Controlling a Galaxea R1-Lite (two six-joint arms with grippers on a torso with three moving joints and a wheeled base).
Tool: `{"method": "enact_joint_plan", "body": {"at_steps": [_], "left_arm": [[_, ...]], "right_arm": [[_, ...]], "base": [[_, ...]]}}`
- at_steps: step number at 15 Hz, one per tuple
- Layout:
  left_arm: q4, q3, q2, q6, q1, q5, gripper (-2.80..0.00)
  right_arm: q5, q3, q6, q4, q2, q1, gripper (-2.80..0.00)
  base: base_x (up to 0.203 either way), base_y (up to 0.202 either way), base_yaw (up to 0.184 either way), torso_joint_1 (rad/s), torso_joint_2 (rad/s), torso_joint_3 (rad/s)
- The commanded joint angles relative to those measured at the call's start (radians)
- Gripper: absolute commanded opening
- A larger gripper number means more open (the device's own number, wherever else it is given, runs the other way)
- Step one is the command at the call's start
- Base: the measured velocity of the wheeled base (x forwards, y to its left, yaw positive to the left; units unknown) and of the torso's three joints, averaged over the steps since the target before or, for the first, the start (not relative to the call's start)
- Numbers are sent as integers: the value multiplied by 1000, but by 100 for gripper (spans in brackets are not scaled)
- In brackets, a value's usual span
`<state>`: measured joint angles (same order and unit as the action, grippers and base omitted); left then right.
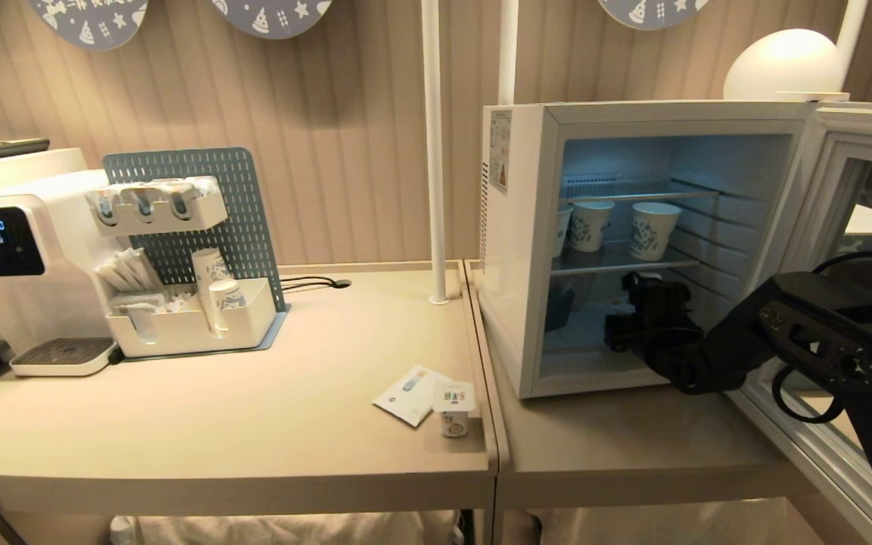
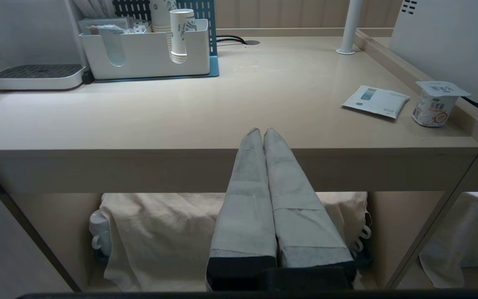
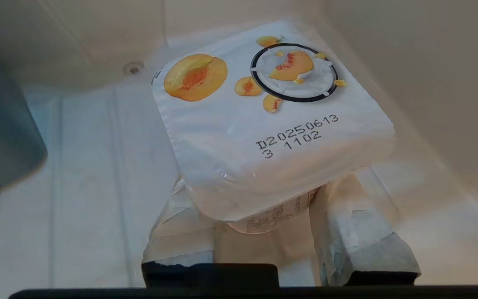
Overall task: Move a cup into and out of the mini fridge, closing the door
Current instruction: Take the yoghurt out of the freezer
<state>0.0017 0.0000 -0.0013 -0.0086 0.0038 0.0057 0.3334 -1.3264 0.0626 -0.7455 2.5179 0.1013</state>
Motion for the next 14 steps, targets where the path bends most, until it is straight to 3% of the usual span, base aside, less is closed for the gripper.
{"method": "enact_joint_plan", "body": {"at_steps": [1,14], "left_arm": [[0,2,1,1,1,0,-280],[0,2,1,-1,1,0,-280]], "right_arm": [[1,52,2,-7,-51,-1,-280],[-15,592,-5,-355,-325,12,-280]], "base": [[0,0,0,0,0,0],[0,0,0,0,0,0]]}}
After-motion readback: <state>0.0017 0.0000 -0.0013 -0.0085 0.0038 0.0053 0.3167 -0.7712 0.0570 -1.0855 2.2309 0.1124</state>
